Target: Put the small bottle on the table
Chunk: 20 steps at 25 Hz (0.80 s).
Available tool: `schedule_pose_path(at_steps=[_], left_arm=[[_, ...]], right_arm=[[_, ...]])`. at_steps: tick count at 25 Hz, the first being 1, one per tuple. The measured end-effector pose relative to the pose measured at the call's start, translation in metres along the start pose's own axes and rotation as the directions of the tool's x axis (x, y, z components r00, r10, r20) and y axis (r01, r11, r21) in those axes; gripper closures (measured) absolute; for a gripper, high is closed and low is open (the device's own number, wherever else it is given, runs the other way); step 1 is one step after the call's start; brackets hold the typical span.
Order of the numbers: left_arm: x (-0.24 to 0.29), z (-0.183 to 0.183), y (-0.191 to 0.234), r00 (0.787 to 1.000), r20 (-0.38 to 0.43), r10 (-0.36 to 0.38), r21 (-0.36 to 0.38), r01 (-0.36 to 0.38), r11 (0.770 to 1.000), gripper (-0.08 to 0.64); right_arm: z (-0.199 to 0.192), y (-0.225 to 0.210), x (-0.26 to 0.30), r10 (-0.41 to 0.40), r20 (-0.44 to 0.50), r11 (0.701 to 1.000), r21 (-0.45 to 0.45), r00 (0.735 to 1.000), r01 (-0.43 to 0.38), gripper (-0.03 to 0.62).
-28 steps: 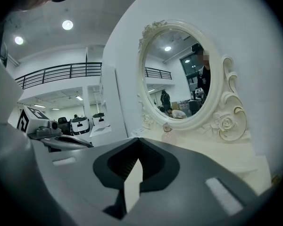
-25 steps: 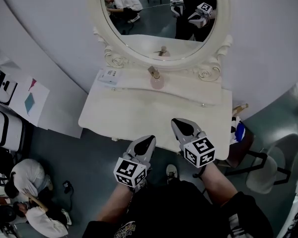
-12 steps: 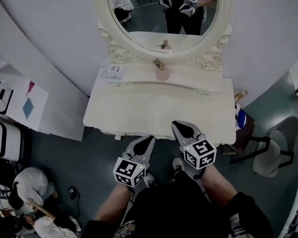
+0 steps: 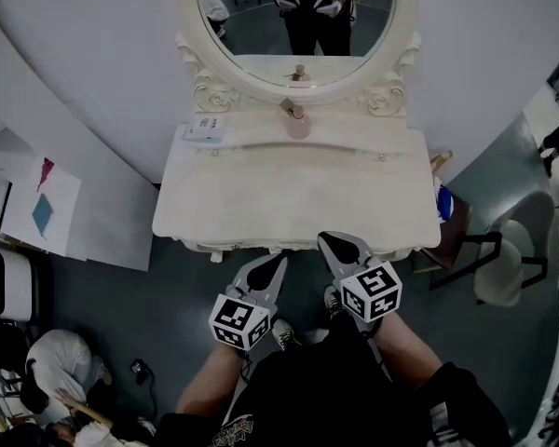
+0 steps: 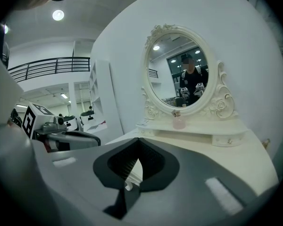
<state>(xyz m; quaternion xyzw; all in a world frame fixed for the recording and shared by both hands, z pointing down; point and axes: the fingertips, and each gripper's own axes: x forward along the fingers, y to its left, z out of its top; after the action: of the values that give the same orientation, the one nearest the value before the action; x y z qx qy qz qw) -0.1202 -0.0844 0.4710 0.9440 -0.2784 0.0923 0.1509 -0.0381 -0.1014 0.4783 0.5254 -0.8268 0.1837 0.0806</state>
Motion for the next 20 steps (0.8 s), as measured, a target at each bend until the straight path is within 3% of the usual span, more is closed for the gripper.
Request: schedule_pose_path(at_steps=[20], left_arm=[[-0.043, -0.014, 0.002, 0.996, -0.003, -0.091, 0.024, 0.091, 0.996, 0.558]], right_arm=[[-0.024, 0.058, -0.016, -0.072, 0.017, 0.997, 0.02, 0.997, 0.072, 0.565]])
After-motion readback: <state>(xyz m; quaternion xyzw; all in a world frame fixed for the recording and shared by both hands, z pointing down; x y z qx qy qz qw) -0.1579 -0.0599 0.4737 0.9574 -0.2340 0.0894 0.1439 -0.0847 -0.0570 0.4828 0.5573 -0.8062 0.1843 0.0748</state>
